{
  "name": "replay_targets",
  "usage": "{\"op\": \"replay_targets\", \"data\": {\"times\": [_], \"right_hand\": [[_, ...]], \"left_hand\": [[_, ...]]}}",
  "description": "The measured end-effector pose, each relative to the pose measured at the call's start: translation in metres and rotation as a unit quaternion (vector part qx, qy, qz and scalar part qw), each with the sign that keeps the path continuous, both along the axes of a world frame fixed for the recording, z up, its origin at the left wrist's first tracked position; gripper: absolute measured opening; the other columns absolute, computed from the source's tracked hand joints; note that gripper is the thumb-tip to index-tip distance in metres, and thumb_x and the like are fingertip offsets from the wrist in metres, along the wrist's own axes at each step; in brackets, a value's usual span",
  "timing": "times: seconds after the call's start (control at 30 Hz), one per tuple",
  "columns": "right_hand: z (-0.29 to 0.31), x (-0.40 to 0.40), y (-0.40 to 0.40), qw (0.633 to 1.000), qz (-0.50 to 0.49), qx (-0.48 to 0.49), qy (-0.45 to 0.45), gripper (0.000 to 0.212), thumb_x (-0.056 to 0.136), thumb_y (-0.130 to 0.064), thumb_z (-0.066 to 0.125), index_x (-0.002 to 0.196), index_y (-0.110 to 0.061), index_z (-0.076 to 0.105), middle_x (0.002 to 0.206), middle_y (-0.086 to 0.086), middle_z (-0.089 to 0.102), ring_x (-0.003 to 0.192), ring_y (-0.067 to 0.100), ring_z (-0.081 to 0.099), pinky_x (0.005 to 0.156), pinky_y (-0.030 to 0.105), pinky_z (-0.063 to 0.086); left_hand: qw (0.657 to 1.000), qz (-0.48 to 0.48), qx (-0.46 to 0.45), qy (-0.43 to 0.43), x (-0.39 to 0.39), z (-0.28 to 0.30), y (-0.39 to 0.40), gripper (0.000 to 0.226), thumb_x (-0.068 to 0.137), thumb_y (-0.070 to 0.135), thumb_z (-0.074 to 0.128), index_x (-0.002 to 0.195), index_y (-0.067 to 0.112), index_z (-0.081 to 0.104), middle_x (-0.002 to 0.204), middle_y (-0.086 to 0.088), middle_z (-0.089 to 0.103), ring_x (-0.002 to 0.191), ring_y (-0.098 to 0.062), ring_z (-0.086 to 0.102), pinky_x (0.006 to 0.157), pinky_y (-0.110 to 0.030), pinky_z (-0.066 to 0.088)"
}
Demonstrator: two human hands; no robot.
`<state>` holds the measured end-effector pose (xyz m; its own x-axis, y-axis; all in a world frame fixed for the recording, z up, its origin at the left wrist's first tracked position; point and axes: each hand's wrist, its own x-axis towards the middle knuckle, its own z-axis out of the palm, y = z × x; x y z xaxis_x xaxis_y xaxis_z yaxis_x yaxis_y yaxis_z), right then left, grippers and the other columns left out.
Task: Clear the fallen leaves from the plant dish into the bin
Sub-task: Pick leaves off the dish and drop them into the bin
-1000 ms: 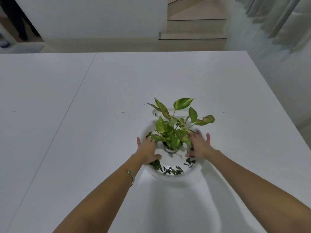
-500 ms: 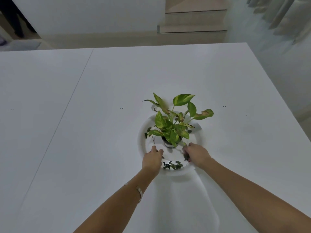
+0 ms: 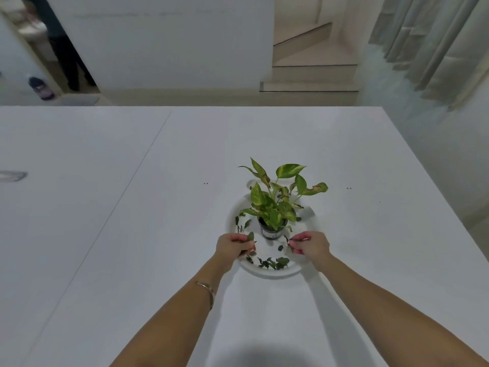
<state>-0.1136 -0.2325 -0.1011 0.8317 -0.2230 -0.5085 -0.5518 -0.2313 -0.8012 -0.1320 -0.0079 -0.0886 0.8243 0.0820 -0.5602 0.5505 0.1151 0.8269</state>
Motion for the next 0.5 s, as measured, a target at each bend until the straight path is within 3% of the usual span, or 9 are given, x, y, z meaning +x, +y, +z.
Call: {"op": "replay_targets", "data": {"times": [0.1, 0.17, 0.27, 0.4, 0.5], "right_hand": [[0.004, -0.007, 0.006, 0.995, -0.016, 0.094, 0.009, 0.012, 0.072, 0.005, 0.077, 0.079, -0.001, 0.07, 0.08, 0.017, 0.07, 0.067, 0.024, 0.067, 0.08, 0.034, 0.059], [0.006, -0.011, 0.015, 0.99, 0.001, 0.137, 0.015, 0.016, 0.074, 0.006, 0.075, 0.089, 0.004, 0.069, 0.081, 0.016, 0.069, 0.067, 0.022, 0.066, 0.07, 0.027, 0.061], [0.009, -0.021, 0.038, 0.983, 0.026, 0.181, 0.03, 0.014, 0.076, 0.007, 0.073, 0.088, 0.001, 0.067, 0.082, 0.014, 0.069, 0.065, 0.019, 0.064, 0.056, 0.017, 0.059], [0.017, -0.037, 0.084, 0.966, 0.071, 0.245, 0.039, 0.017, 0.079, 0.01, 0.068, 0.095, 0.005, 0.064, 0.082, 0.012, 0.066, 0.068, 0.018, 0.062, 0.052, 0.015, 0.058], [0.025, -0.056, 0.132, 0.952, 0.113, 0.281, 0.049, 0.012, 0.08, 0.013, 0.064, 0.089, 0.004, 0.063, 0.081, 0.015, 0.065, 0.066, 0.018, 0.064, 0.049, 0.015, 0.056]], "left_hand": [[0.998, 0.021, -0.058, -0.021, -0.015, 0.013, 0.008, 0.014, 0.075, -0.012, 0.071, 0.086, -0.005, 0.067, 0.068, -0.01, 0.072, 0.06, -0.016, 0.071, 0.061, -0.019, 0.061], [0.995, 0.043, -0.083, -0.036, -0.029, 0.022, 0.017, 0.012, 0.076, -0.012, 0.07, 0.084, -0.003, 0.069, 0.069, -0.009, 0.074, 0.063, -0.015, 0.072, 0.061, -0.018, 0.06], [0.992, 0.067, -0.088, -0.057, -0.055, 0.029, 0.036, 0.012, 0.076, -0.01, 0.071, 0.082, 0.0, 0.072, 0.07, -0.005, 0.076, 0.066, -0.011, 0.073, 0.064, -0.017, 0.058], [0.988, 0.108, -0.087, -0.071, -0.097, 0.038, 0.075, 0.013, 0.076, -0.008, 0.071, 0.086, 0.0, 0.072, 0.073, -0.002, 0.077, 0.07, -0.012, 0.074, 0.067, -0.016, 0.058], [0.982, 0.15, -0.081, -0.081, -0.138, 0.042, 0.113, 0.014, 0.077, -0.008, 0.071, 0.088, -0.001, 0.071, 0.075, -0.003, 0.077, 0.07, -0.012, 0.074, 0.067, -0.016, 0.058]]}}
